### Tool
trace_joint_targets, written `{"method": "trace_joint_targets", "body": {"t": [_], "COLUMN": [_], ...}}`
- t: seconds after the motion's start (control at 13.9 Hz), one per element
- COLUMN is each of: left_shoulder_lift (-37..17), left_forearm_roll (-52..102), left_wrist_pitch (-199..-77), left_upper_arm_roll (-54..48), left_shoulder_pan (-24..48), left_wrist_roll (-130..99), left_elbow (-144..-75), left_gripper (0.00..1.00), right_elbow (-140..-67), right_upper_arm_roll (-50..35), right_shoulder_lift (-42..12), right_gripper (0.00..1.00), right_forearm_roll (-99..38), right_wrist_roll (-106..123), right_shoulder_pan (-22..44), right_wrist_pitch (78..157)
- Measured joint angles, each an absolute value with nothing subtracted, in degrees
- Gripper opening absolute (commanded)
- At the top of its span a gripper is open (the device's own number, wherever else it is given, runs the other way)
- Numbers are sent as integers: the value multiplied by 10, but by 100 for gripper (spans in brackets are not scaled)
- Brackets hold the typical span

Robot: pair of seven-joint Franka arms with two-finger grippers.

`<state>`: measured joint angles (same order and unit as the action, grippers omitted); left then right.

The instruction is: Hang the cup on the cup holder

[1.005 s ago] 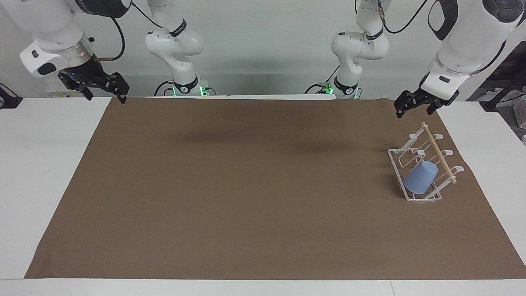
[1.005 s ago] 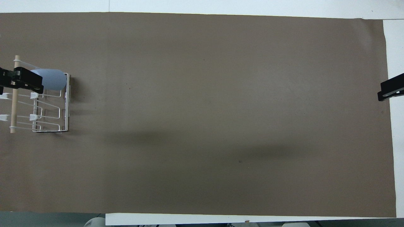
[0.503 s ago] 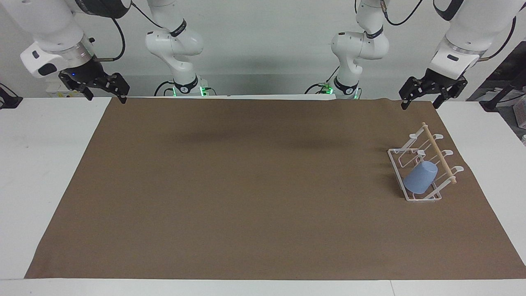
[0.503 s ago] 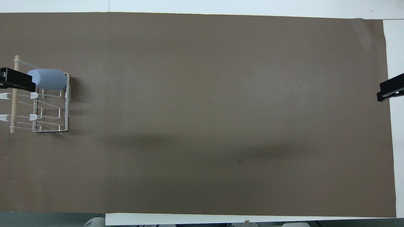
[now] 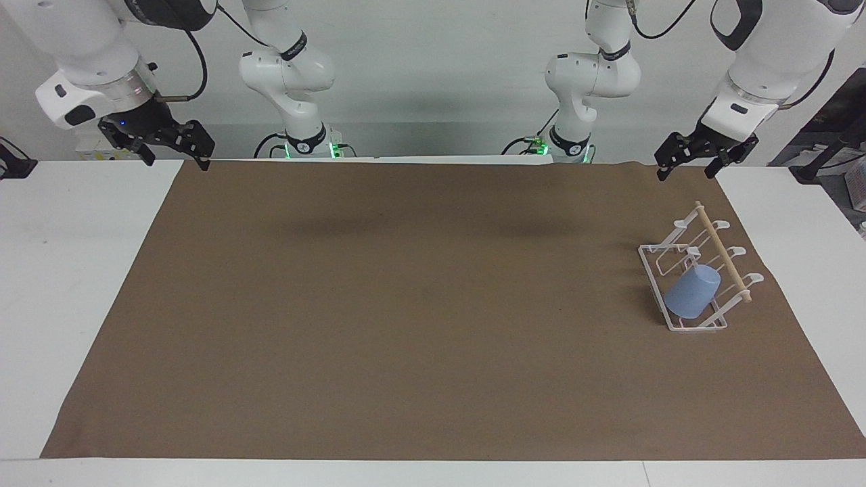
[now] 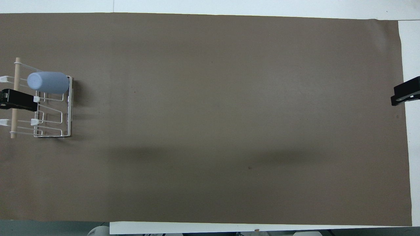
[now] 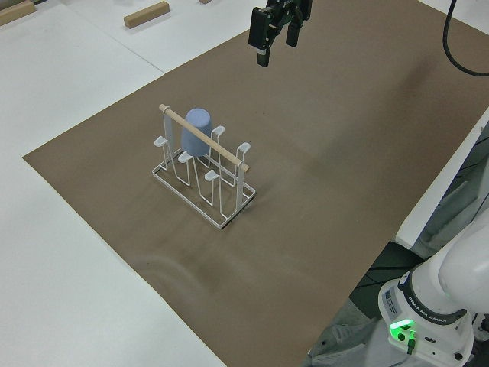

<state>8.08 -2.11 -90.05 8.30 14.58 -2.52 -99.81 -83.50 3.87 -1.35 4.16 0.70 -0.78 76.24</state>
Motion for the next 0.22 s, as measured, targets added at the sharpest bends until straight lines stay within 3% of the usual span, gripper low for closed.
{"method": "trace_joint_targets", "body": {"t": [0.22], "left_shoulder_lift": [81], "left_forearm_roll": [-21], "left_wrist_pitch": [-939], "left_upper_arm_roll": [83], "left_shoulder_pan": [146], "left_wrist_roll": [-26], "left_elbow": [-1003], "left_gripper": [100], "right_elbow": [-835], "right_upper_arm_roll": [39], "right_shoulder_lift": [-14], "right_gripper": [99], "right_forearm_roll": [42], "right_wrist_roll": [7], "right_shoulder_pan": [-7], "right_wrist_pitch": [762]}}
